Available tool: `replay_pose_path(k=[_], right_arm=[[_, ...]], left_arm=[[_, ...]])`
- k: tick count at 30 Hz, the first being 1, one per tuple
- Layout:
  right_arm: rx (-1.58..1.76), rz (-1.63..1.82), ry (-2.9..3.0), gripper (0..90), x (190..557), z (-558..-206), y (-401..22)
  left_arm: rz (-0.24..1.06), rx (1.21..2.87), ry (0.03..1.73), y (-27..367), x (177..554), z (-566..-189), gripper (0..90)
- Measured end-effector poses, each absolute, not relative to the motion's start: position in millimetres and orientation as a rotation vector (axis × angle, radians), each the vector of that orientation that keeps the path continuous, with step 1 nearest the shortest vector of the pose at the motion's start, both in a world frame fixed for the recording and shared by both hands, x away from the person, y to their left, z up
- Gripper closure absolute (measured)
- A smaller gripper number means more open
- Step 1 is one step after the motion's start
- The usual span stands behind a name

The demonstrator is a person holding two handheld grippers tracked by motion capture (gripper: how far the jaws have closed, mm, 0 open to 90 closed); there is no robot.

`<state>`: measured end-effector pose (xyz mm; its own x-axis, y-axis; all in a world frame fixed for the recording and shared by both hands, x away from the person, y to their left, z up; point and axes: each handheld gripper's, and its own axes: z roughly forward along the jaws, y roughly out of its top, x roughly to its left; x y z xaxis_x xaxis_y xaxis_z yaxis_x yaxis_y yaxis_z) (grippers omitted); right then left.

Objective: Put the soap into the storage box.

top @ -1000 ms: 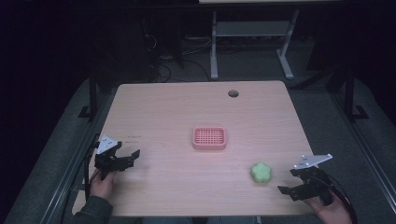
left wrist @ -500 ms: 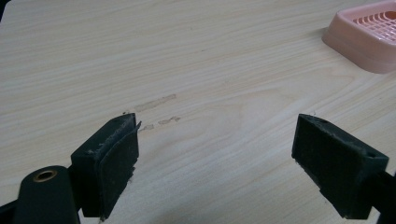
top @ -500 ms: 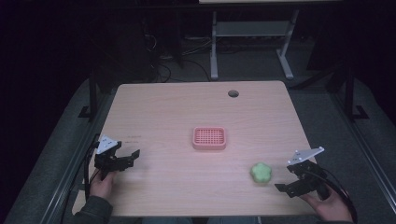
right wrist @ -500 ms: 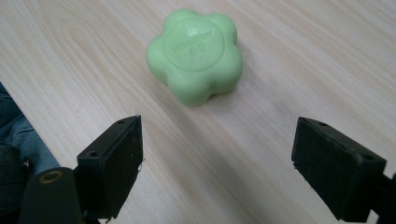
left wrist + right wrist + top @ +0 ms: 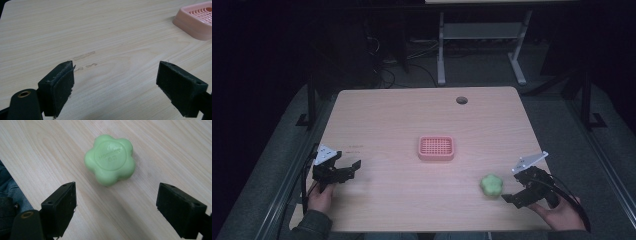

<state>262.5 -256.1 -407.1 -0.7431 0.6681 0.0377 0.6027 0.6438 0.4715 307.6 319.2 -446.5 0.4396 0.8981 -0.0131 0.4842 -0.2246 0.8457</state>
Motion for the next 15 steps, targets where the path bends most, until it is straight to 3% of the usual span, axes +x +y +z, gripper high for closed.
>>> replay_pose_path(k=[15], right_arm=[[0.996, 0.644, 2.775, 15.4, 278.3, -402.4, -233.3]], left_arm=[[0.628, 1.849, 1.174, 320.1, 307.7, -446.4, 14.4]])
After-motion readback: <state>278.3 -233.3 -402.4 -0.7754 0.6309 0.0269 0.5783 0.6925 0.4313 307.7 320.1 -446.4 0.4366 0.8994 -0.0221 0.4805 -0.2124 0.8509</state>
